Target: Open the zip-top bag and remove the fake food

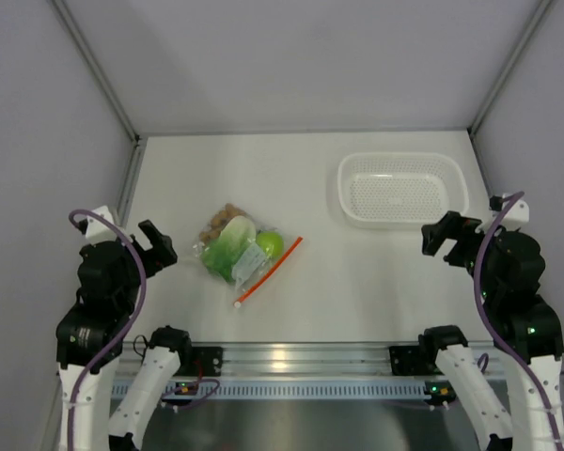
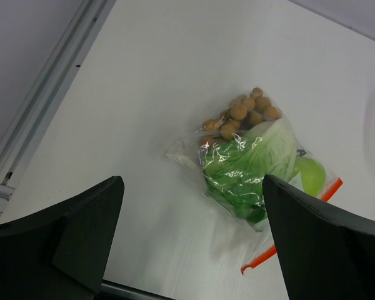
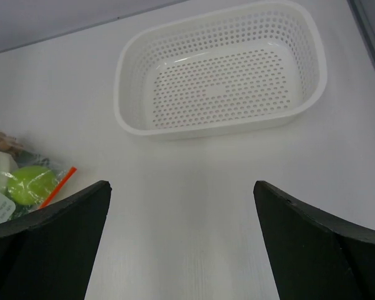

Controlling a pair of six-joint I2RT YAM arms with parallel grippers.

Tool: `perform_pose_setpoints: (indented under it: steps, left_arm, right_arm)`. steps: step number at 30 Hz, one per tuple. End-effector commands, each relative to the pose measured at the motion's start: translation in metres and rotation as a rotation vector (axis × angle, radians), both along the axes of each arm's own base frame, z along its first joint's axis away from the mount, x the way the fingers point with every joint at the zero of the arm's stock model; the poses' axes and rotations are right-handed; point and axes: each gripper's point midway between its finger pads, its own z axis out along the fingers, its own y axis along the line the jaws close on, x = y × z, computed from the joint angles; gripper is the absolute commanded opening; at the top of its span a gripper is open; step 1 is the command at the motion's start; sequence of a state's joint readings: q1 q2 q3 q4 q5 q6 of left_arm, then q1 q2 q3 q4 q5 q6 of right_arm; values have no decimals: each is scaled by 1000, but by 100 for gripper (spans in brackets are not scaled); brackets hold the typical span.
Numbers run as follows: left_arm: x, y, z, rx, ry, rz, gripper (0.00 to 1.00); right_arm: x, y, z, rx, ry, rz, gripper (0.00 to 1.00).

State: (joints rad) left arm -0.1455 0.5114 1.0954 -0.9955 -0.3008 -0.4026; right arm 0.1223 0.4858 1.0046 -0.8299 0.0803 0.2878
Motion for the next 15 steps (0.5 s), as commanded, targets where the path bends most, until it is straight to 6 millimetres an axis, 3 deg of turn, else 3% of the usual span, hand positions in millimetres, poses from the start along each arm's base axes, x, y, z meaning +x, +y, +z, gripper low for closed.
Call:
perform_pose_setpoints:
  steps: [1,5,10,15]
  left_arm:
    - [5,5,4,-5,-9,45,99]
    - [13,4,-7,-18,27,62,99]
    - [34,-31,-16,-32,119,-127,99]
    - [47,-53,-25,-28,197,-244,99]
  right_arm:
    - [1,-1,24,-10,-69,5,99]
    - [5,4,18,-8,-49,29,99]
    - [12,15,5,10,5,76,100]
    - [13,27,2,38,19,136,99]
